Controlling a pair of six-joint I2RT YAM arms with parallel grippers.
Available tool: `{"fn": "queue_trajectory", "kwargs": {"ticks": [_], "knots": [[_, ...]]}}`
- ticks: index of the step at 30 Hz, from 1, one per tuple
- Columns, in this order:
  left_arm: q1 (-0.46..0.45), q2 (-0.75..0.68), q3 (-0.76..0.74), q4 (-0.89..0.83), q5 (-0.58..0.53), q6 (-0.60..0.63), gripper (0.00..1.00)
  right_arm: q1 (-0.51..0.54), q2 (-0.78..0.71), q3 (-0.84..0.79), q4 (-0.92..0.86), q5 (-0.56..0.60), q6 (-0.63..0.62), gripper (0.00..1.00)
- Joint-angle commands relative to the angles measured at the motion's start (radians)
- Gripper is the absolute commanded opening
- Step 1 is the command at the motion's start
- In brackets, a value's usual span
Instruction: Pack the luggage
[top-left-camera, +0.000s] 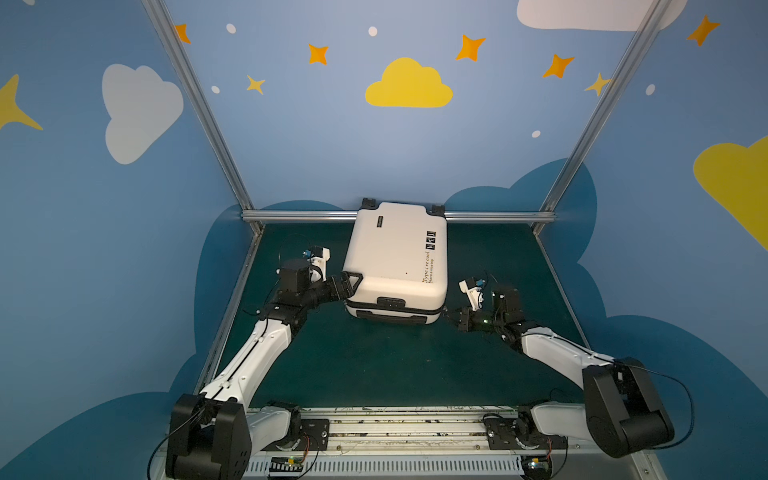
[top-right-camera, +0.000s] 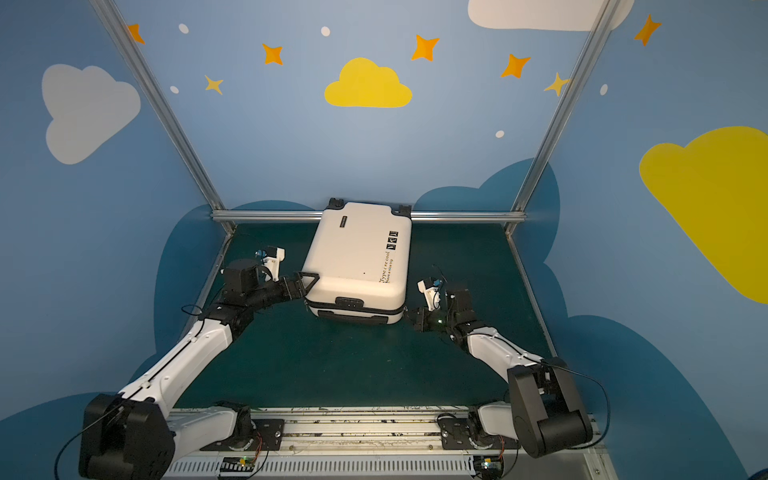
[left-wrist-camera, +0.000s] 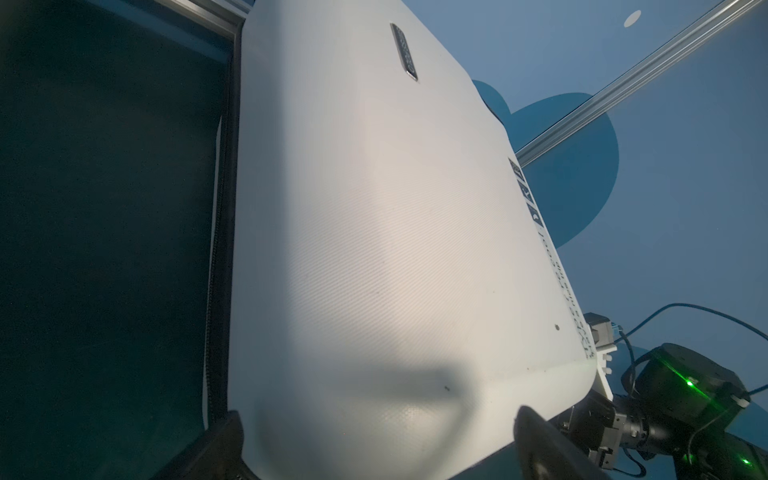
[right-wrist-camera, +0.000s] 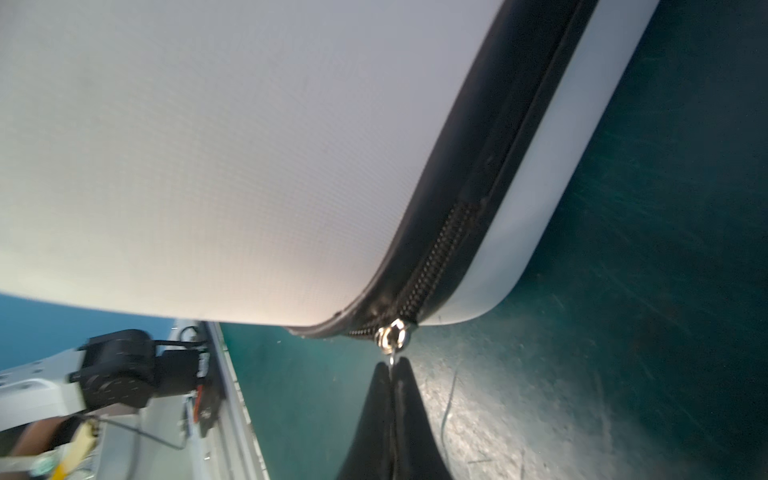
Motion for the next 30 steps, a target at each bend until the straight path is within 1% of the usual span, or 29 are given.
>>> {"fn": "queue_trajectory", "kwargs": {"ticks": [1, 4, 6, 7, 12, 14, 17, 21, 25, 27, 30], "knots": [[0.005, -0.009, 0.014, -0.013, -0.021, -0.006, 1.00, 0.035, -0.034, 0.013, -0.146, 0.054, -0.039, 0.00], [0.005, -0.066, -0.016, -0.033, -0.154, -0.026, 1.00, 0.035, -0.022, 0.019, -0.147, 0.067, -0.039, 0.00], [0.006, -0.113, -0.053, -0.036, -0.227, -0.041, 0.99, 0.035, -0.016, 0.022, -0.145, 0.062, -0.036, 0.00], [0.007, -0.141, -0.072, -0.036, -0.247, -0.053, 0.99, 0.035, -0.015, 0.022, -0.141, 0.061, -0.034, 0.00], [0.006, -0.247, -0.200, -0.011, -0.267, -0.125, 0.97, 0.035, -0.015, 0.021, -0.138, 0.059, -0.035, 0.00], [0.006, -0.275, -0.252, -0.003, -0.260, -0.149, 0.94, 0.035, -0.017, 0.020, -0.138, 0.057, -0.036, 0.00], [0.005, -0.297, -0.317, 0.002, -0.260, -0.175, 0.86, 0.034, -0.019, 0.016, -0.136, 0.058, -0.038, 0.00], [-0.010, -0.320, -0.391, 0.033, -0.254, -0.184, 0.69, 0.035, -0.019, 0.016, -0.133, 0.051, -0.040, 0.00], [-0.040, -0.300, -0.436, 0.091, -0.258, -0.151, 0.54, 0.035, -0.013, 0.017, -0.123, 0.042, -0.039, 0.00], [-0.065, -0.268, -0.445, 0.135, -0.265, -0.125, 0.51, 0.035, -0.006, 0.017, -0.115, 0.033, -0.032, 0.00], [-0.107, -0.211, -0.447, 0.196, -0.303, -0.072, 0.50, 0.034, 0.002, 0.013, -0.103, 0.019, -0.025, 0.00]]}}
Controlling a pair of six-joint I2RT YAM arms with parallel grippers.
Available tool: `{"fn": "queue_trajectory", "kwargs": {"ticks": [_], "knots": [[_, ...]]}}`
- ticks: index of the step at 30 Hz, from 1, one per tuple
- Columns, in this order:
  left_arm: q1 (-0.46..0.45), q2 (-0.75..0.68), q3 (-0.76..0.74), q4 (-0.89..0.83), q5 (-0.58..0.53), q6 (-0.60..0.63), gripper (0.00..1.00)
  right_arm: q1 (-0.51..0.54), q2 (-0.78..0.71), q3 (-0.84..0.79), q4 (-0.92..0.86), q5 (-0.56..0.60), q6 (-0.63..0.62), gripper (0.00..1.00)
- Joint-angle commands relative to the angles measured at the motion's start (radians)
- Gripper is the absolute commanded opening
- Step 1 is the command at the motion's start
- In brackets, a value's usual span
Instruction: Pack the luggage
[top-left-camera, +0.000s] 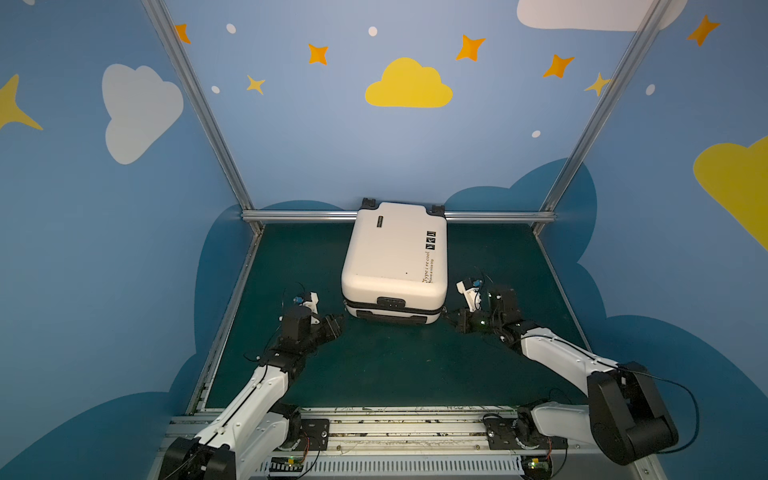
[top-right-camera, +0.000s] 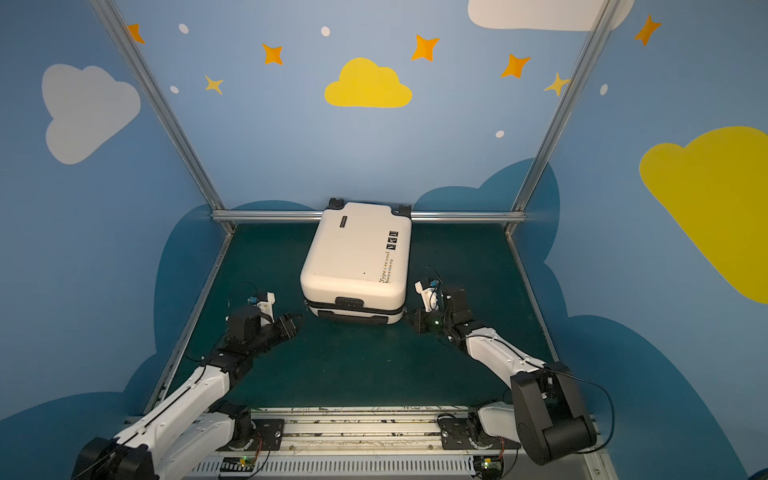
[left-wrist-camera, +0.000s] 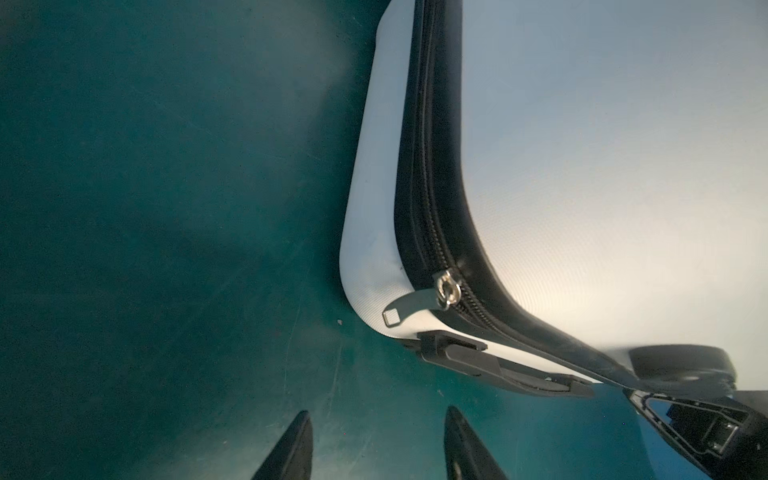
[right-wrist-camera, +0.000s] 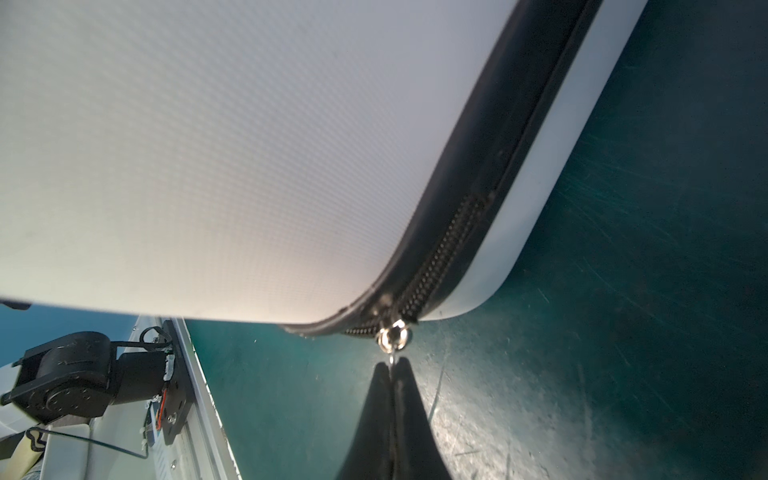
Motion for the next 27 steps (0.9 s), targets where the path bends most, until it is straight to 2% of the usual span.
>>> {"fn": "queue_trajectory", "kwargs": {"ticks": [1, 7, 10, 16, 27], "knots": [[-0.037, 0.050, -0.002, 0.123, -0.050, 0.081, 0.51, 0.007, 0.016, -0.001, -0.057, -0.045, 0.001, 0.00], [-0.072, 0.138, -0.009, 0.254, -0.136, 0.187, 0.50, 0.007, 0.028, -0.003, -0.046, -0.055, 0.006, 0.00], [-0.077, 0.158, -0.011, 0.297, -0.151, 0.235, 0.46, 0.008, 0.029, -0.005, -0.047, -0.053, 0.005, 0.00], [-0.077, 0.199, 0.005, 0.312, -0.132, 0.307, 0.36, 0.007, 0.033, -0.004, -0.054, -0.049, 0.002, 0.00], [-0.075, 0.236, 0.011, 0.350, -0.134, 0.369, 0.31, 0.007, 0.039, 0.007, -0.082, -0.047, -0.003, 0.00]]}}
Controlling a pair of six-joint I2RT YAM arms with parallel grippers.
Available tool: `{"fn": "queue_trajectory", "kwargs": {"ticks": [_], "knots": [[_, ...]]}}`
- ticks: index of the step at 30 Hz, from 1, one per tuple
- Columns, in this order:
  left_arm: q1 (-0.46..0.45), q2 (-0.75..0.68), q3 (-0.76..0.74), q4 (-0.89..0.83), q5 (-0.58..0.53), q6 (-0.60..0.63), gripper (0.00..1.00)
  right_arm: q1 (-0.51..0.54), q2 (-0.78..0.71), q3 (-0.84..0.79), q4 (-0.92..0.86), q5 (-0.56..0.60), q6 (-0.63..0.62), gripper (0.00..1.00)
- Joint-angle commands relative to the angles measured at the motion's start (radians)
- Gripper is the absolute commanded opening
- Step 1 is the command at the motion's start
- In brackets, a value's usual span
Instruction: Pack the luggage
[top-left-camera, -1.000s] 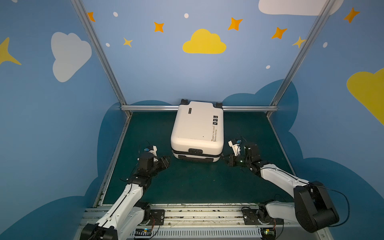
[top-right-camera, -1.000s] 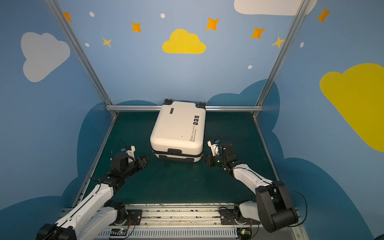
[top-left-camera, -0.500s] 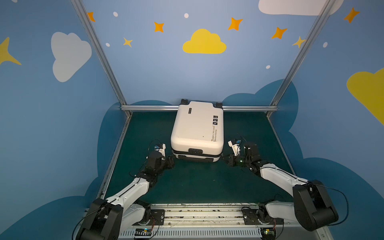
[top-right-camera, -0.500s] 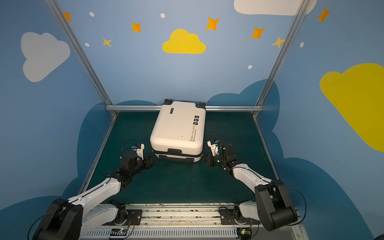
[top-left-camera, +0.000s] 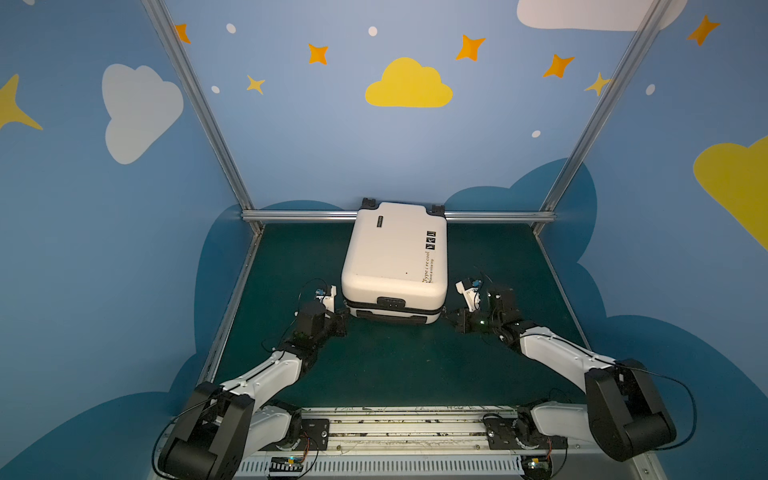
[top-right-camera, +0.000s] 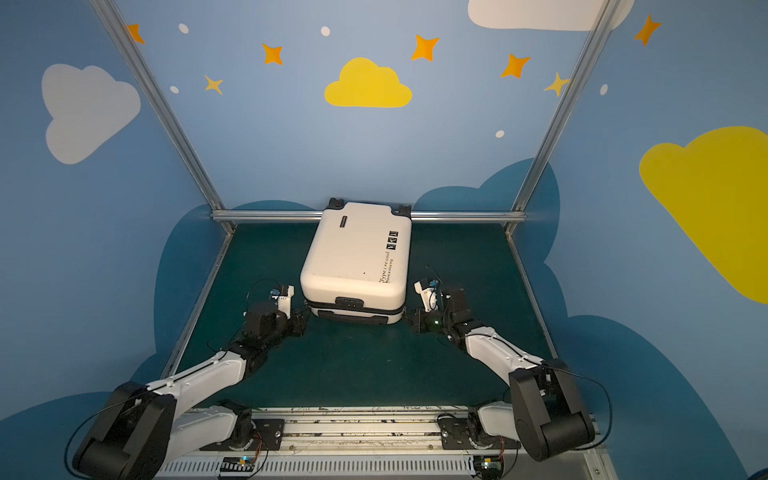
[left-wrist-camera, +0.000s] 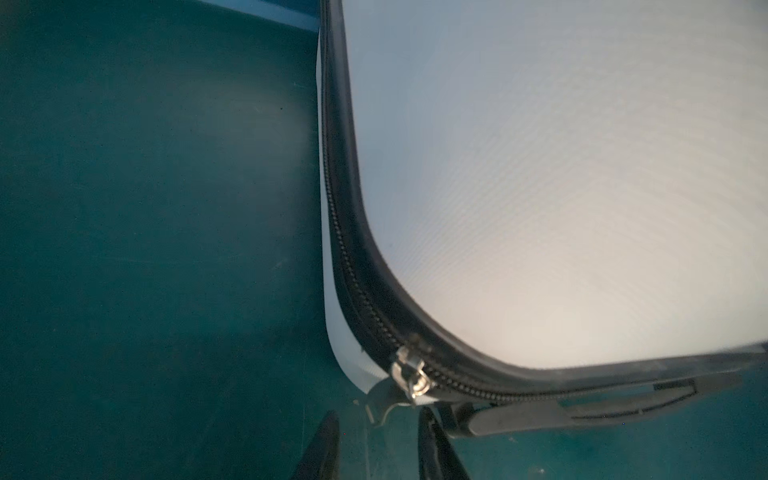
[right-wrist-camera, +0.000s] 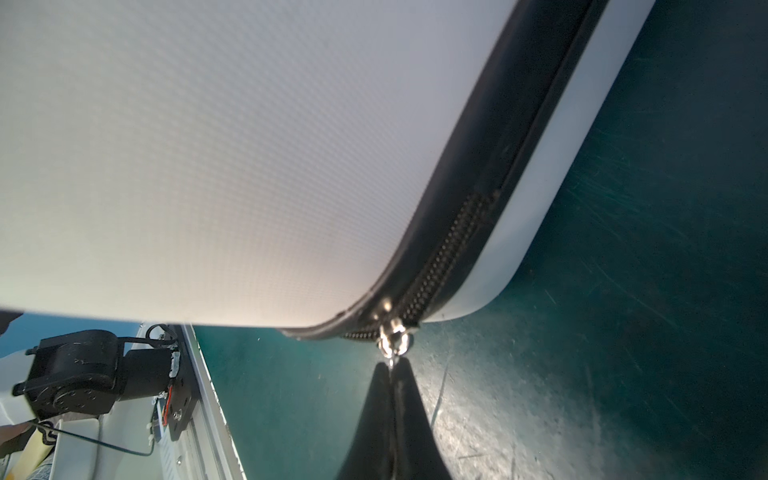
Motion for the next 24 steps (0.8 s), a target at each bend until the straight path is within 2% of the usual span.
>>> {"fn": "queue_trajectory", "kwargs": {"ticks": [1, 11, 13, 21, 24], "knots": [[-0.002, 0.008, 0.019, 0.031, -0.009, 0.037, 0.30, 0.007, 0.020, 0.006, -0.092, -0.031, -0.006, 0.00], [-0.001, 0.044, 0.019, 0.085, 0.028, 0.062, 0.25, 0.008, 0.033, 0.014, -0.105, -0.033, -0.012, 0.00], [0.002, 0.044, 0.023, 0.085, 0.031, 0.066, 0.21, 0.008, 0.034, 0.013, -0.108, -0.032, -0.013, 0.00], [0.013, 0.069, 0.038, 0.099, 0.051, 0.065, 0.17, 0.009, 0.038, 0.014, -0.111, -0.033, -0.012, 0.00], [0.018, 0.074, 0.038, 0.102, 0.060, 0.066, 0.12, 0.007, 0.031, 0.014, -0.116, -0.032, -0.013, 0.00]]}}
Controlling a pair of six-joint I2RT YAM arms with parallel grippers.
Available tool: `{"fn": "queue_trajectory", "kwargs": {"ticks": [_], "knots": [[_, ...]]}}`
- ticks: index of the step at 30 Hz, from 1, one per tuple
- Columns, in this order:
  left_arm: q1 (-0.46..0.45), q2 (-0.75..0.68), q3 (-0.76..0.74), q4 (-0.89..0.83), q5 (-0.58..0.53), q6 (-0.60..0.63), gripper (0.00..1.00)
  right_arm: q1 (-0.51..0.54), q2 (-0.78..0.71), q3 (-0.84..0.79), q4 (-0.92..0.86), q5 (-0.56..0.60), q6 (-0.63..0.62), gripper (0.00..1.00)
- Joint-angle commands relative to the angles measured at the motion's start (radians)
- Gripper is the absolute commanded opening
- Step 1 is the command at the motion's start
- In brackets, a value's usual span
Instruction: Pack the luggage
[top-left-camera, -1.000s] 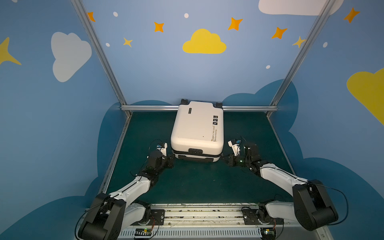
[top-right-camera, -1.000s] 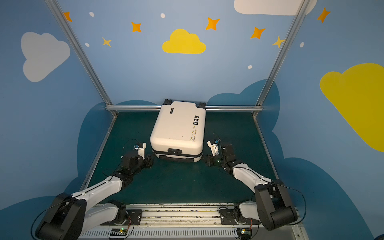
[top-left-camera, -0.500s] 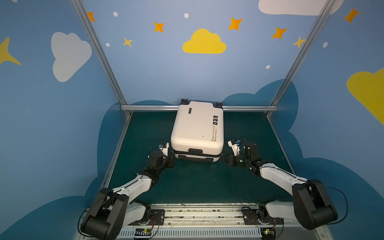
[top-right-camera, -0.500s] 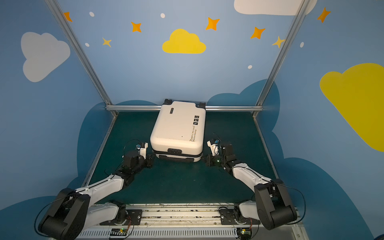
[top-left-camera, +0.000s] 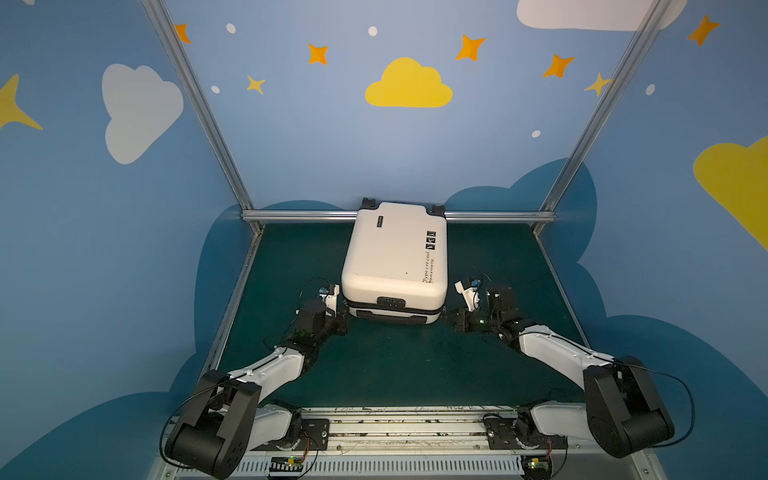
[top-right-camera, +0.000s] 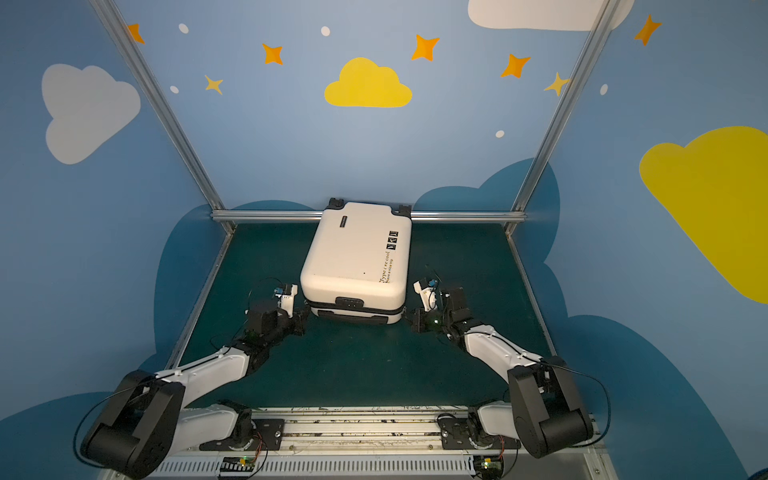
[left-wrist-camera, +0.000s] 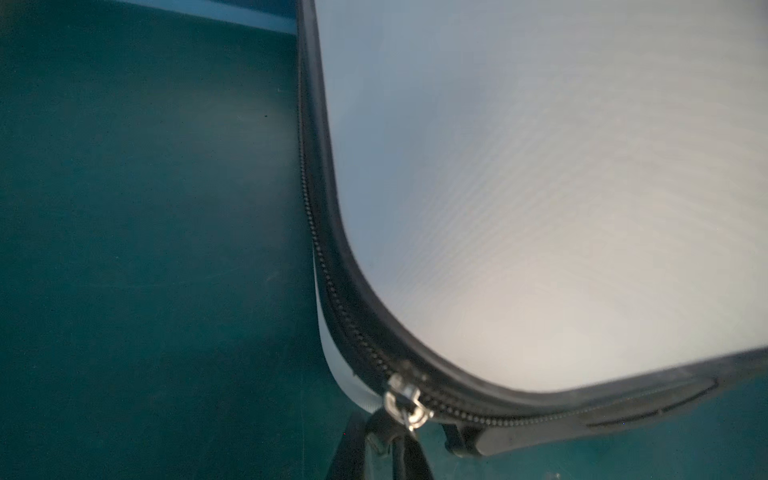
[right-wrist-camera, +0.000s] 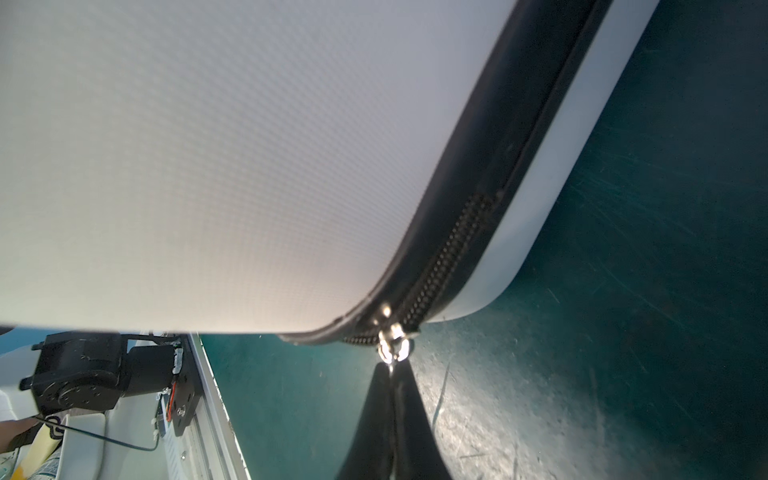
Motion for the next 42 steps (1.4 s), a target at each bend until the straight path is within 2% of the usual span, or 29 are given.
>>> {"fn": "queue_trajectory", "kwargs": {"ticks": [1, 6, 12, 17, 30, 38, 42], "knots": [[0.005, 0.001, 0.027, 0.042, 0.025, 0.010, 0.11, 0.009, 0.015, 0.002, -0.104, -0.022, -0.011, 0.00], [0.007, -0.026, 0.015, 0.031, 0.015, 0.005, 0.03, 0.008, 0.000, -0.001, -0.113, -0.019, -0.013, 0.00], [0.006, -0.093, -0.019, 0.017, 0.012, -0.015, 0.03, 0.010, -0.015, -0.002, -0.120, -0.024, -0.013, 0.00], [0.002, -0.140, -0.042, 0.001, 0.061, -0.016, 0.03, 0.030, -0.025, -0.008, -0.128, -0.023, -0.013, 0.00], [-0.025, -0.141, -0.045, -0.012, 0.103, -0.019, 0.03, 0.182, -0.131, -0.071, -0.133, 0.046, 0.039, 0.00], [-0.059, -0.120, -0.026, -0.011, 0.119, -0.022, 0.03, 0.319, -0.058, -0.022, -0.030, 0.143, 0.105, 0.00], [-0.082, -0.130, -0.025, -0.024, 0.106, -0.025, 0.03, 0.341, -0.044, -0.011, -0.005, 0.185, 0.127, 0.00]]}}
